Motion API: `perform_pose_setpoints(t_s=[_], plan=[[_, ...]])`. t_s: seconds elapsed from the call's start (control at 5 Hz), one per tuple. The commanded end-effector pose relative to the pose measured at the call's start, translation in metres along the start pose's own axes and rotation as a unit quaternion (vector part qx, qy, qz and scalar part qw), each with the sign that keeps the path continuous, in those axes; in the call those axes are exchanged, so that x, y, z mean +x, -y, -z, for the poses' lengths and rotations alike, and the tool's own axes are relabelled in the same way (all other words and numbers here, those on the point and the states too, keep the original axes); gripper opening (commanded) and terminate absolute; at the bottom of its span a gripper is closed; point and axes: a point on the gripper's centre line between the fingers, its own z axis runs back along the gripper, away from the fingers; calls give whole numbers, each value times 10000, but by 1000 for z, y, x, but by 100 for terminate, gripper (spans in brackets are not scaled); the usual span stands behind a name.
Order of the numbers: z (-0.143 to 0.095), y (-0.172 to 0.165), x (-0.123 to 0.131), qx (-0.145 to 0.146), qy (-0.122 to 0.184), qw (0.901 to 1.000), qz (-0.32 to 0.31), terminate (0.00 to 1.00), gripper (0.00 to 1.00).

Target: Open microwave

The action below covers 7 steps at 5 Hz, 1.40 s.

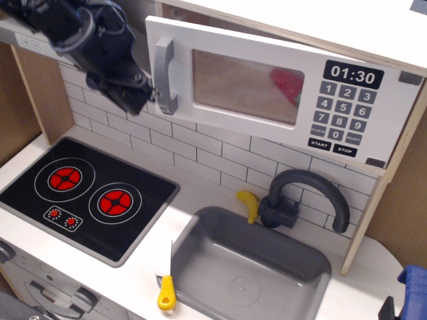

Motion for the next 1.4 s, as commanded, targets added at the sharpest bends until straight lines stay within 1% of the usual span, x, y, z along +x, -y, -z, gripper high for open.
perform_pose_setpoints(t_s=[0.0,0.2,0.4,0.6,0.8,1.0,1.2], plan=[[-29,7,-18,392,-738,9930,-836,0,100],[-12,-16,6,1033,-909,9718,-1915,0,100],[-3,-39,14,1489,-906,9514,-2541,0,100],[2,-65,32,1629,-677,9357,-3056,0,100],[-1,-84,47,1803,-470,9133,-3621,0,100],[-4,-104,61,1942,-181,8820,-4290,0,100],[-2,-120,71,2016,-282,8450,-4945,0,100]])
